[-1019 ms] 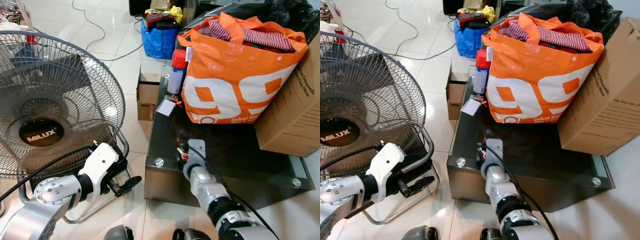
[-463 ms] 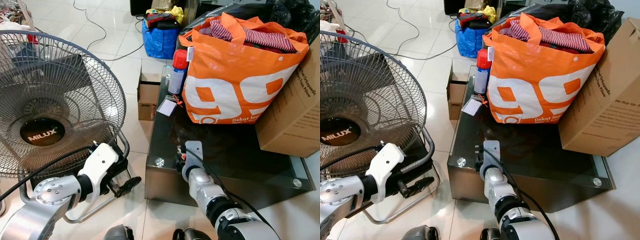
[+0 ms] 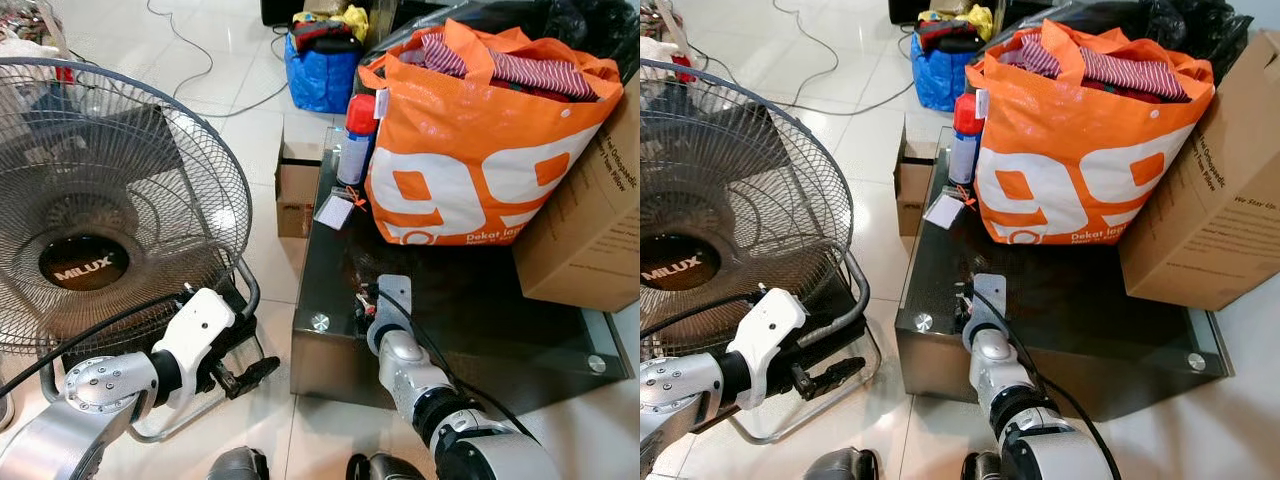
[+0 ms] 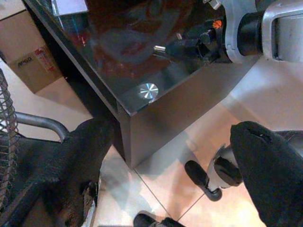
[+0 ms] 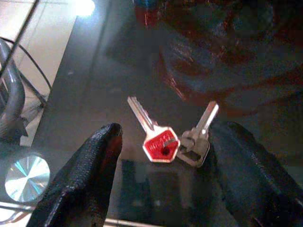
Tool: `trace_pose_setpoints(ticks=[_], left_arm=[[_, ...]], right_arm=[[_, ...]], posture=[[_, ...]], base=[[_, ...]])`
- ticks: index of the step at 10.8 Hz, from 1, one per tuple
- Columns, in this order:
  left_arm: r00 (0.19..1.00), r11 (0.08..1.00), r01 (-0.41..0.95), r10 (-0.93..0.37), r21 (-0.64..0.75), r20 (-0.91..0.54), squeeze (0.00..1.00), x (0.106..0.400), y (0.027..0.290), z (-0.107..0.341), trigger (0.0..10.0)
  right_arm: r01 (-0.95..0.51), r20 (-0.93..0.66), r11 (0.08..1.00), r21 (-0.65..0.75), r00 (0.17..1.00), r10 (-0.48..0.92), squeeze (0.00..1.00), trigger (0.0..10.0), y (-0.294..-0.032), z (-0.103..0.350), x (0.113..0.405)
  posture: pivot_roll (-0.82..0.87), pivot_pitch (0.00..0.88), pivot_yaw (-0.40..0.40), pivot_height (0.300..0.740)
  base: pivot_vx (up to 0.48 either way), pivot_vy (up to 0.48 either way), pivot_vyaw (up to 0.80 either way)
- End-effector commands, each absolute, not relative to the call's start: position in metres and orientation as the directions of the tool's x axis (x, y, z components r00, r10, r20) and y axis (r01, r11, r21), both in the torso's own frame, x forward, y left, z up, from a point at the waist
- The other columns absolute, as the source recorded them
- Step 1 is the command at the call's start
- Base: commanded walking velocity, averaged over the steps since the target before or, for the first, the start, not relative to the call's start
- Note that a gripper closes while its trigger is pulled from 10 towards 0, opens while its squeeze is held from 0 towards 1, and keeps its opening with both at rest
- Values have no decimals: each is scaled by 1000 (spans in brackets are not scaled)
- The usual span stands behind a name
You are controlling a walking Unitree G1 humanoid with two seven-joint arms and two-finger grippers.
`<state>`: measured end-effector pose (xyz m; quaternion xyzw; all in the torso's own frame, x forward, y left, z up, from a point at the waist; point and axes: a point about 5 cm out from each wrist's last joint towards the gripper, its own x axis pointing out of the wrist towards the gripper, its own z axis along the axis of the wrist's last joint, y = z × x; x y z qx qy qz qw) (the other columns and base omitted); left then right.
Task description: Hang keys on a hook
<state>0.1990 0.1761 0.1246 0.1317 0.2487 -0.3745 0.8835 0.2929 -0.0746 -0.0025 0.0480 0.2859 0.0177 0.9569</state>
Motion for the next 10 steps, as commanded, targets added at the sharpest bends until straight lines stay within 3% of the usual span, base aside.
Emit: trace_pose_setpoints(ticks=[1,2,3,4,10], left_arm=[[596,683,729,-599,47,-535,357,196,176,128,10000],[596,684,728,-599,47,-535,353,195,176,128,10000],[596,684,728,-598,47,-536,357,195,176,128,10000],[595,684,728,-597,47,-538,357,194,176,129,10000],[595,686,726,-594,45,-541,357,193,177,130,10000]], right_arm=[[-32,-548,989,145,830,107,0,6549,-53,3,294],[-30,-554,990,140,826,103,0,3765,-54,2,293],[-28,-558,990,140,824,102,0,2431,-55,1,293],[-30,-558,989,142,823,106,0,353,-55,2,293],[-34,-557,988,150,822,113,0,0,-52,2,293]], posture=[[191,161,-62,740],[192,162,-62,740],[195,162,-63,740],[195,162,-63,740],[201,166,-62,740]], base=[[0,0,0],[0,0,0],[0,0,0],[0,0,0],[0,0,0]])
